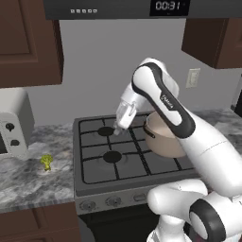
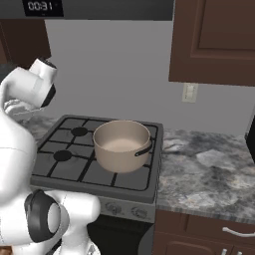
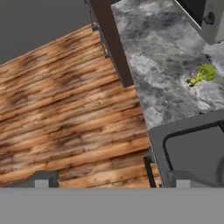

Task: Turn on the burner for the pot on the stove. Wait thirty seconds for the pot to heat up. Then add the broccoli to the pot.

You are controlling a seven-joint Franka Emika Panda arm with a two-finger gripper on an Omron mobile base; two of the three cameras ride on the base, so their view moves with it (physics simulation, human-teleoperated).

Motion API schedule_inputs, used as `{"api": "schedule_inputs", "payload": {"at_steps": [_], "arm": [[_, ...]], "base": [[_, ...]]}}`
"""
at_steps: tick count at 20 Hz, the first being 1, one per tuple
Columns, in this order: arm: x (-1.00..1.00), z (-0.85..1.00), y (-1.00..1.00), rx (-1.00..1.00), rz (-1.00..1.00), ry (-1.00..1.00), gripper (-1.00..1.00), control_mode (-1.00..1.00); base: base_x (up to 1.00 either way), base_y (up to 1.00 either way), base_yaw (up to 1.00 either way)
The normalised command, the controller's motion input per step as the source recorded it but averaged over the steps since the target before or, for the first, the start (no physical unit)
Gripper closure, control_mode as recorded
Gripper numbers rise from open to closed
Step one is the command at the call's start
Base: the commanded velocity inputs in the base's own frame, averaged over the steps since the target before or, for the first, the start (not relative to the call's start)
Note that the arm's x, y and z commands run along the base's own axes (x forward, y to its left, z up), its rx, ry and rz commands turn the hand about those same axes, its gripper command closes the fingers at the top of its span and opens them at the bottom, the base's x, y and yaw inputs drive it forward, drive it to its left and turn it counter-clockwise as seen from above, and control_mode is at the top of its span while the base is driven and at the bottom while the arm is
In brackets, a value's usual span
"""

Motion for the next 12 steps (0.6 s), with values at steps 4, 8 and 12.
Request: {"api": "schedule_inputs", "payload": {"at_steps": [4, 8, 12], "arm": [[-0.27, -0.49, 0.50, 0.06, -0.44, 0.31, -1.00, -1.00], [-0.29, -0.29, 0.43, 0.01, -0.47, 0.21, -1.00, -1.00], [-0.15, -0.13, 0.32, 0.00, -0.45, 0.12, -1.00, -1.00]], "base": [[0.00, 0.00, 0.00], [0.00, 0.00, 0.00], [0.00, 0.00, 0.00]]}}
